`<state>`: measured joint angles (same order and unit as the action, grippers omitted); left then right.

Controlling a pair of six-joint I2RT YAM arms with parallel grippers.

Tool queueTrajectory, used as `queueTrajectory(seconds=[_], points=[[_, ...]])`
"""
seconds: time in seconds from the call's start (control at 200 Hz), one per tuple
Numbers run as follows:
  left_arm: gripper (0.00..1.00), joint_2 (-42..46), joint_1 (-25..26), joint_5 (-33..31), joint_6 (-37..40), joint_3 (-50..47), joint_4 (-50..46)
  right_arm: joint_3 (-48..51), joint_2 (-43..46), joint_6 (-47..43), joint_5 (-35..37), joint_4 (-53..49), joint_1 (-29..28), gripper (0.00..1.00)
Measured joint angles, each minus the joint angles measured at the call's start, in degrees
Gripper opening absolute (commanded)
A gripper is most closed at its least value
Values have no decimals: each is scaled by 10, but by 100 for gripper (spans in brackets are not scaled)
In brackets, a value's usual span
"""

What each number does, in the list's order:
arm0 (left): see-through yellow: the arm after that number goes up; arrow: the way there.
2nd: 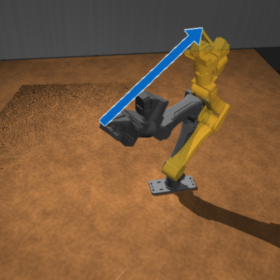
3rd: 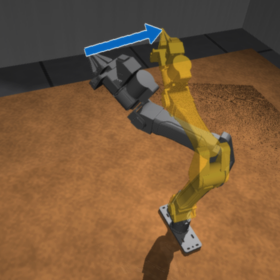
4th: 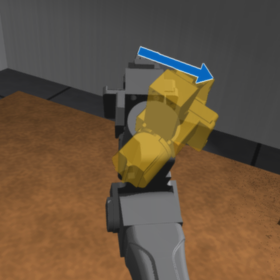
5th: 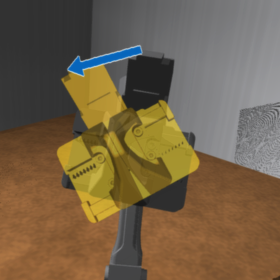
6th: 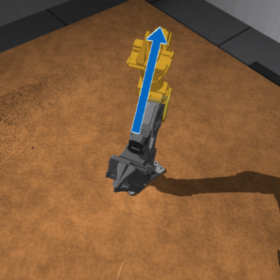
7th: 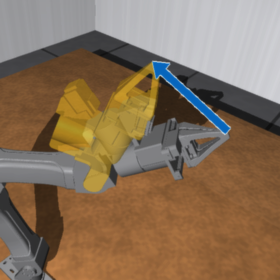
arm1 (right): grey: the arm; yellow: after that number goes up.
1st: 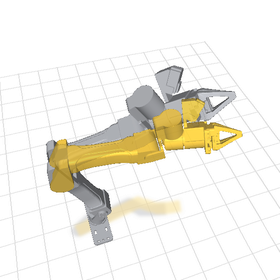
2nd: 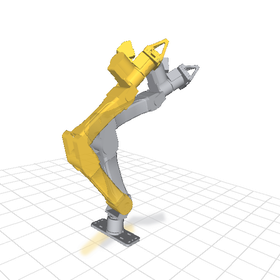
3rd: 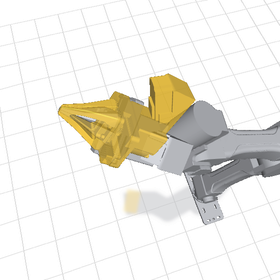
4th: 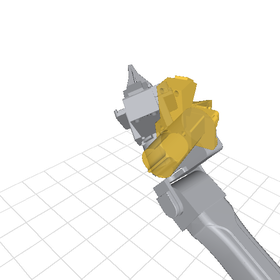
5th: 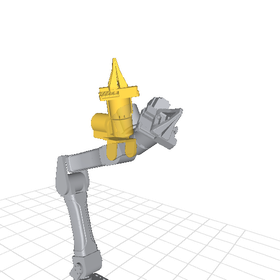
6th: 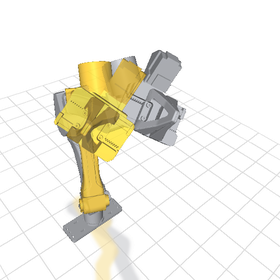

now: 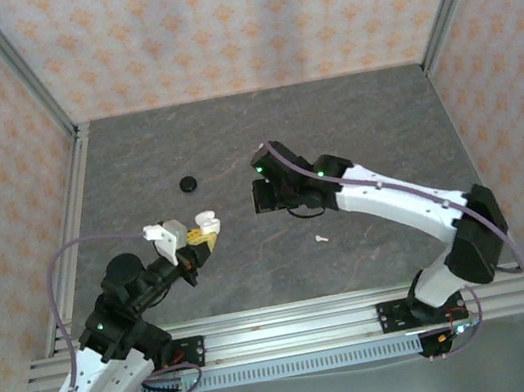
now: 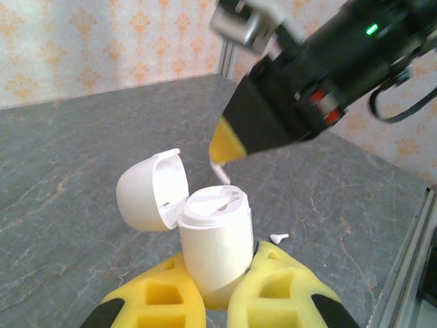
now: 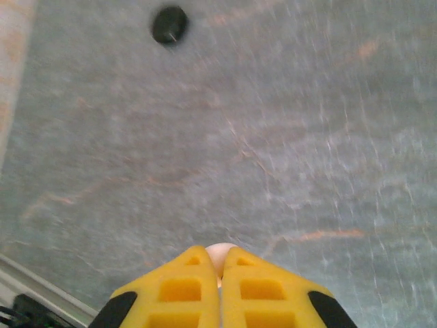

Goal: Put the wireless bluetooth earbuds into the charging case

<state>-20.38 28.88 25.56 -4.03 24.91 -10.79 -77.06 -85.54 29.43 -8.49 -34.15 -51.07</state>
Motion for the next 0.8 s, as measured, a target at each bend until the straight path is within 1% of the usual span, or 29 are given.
queueTrajectory(seconds=[0.19, 0.385, 0.605, 0.796], points=[[0, -52, 0, 0, -1, 4, 42, 6, 60, -26, 6, 61, 0, 9], [0, -99, 0, 0, -5, 9, 90, 45, 104, -47, 3, 145, -7, 9], [0, -140, 0, 0, -9, 21, 137, 56, 113, -87, -5, 230, -31, 9], [0, -146, 0, -3, -21, 28, 158, 71, 113, -117, -12, 291, -50, 10]])
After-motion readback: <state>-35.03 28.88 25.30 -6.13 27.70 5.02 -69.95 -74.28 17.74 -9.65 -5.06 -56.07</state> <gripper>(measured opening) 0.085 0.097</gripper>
